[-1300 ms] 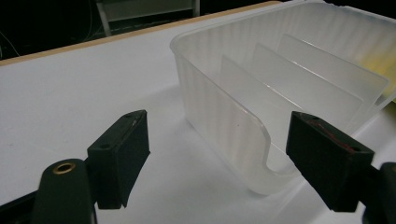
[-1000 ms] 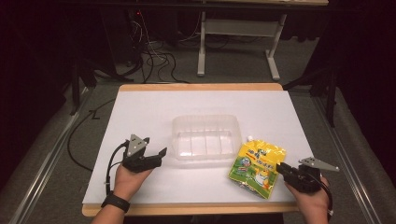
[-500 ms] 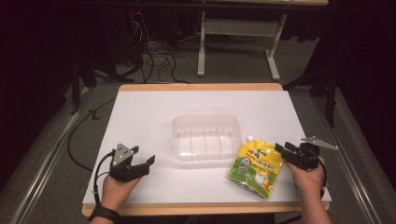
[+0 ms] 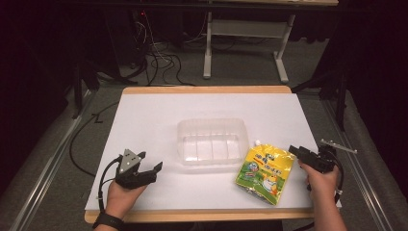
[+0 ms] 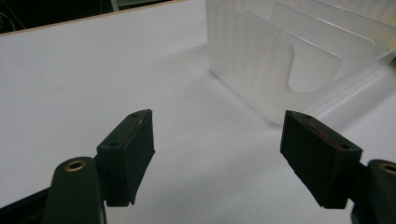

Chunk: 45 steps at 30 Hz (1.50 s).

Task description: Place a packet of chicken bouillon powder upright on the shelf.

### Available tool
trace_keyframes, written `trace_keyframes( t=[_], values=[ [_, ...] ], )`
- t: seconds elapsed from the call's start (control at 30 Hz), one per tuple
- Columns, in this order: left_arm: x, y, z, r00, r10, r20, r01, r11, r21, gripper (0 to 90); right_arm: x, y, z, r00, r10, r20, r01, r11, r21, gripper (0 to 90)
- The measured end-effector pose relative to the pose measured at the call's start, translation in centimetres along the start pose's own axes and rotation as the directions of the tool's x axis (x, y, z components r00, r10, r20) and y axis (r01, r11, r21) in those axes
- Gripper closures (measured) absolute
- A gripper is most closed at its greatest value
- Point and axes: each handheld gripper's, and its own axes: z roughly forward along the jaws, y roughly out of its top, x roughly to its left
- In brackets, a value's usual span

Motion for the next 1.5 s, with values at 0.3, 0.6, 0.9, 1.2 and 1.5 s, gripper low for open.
trace_keyframes(
  t=[0.3,0.6,0.9,1.2,1.5],
  values=[
    [0.1,-0.1,-0.1,0.9999,0.009,0.01,-0.009,1.0,0.002,26.5,-0.5,-0.6,0.4,0.996,0.071,-0.054,-0.069,0.997,0.033,47.0],
    [0.0,-0.1,0.1,0.9998,0.014,0.013,-0.014,0.9999,-0.001,26.6,-1.0,-1.2,1.0,0.9863,0.13,-0.101,-0.122,0.989,0.082,52.4],
    [-0.2,0.1,0.4,0.9995,0.025,0.017,-0.026,0.9997,0.005,26.6,0.0,-1.5,-0.1,0.9778,0.098,-0.185,-0.093,0.995,0.038,63.5],
    [-0.5,0.2,0.6,0.9987,0.044,0.024,-0.044,0.999,0.011,26.6,0.0,-2.1,0.0,0.9788,0.096,-0.181,-0.082,0.993,0.084,66.5],
    [-0.4,0.2,0.6,0.9987,0.044,0.024,-0.044,0.9989,0.012,26.7,1.0,-1.8,-0.4,0.9854,0.043,-0.164,-0.034,0.998,0.059,72.2]
  ],
)
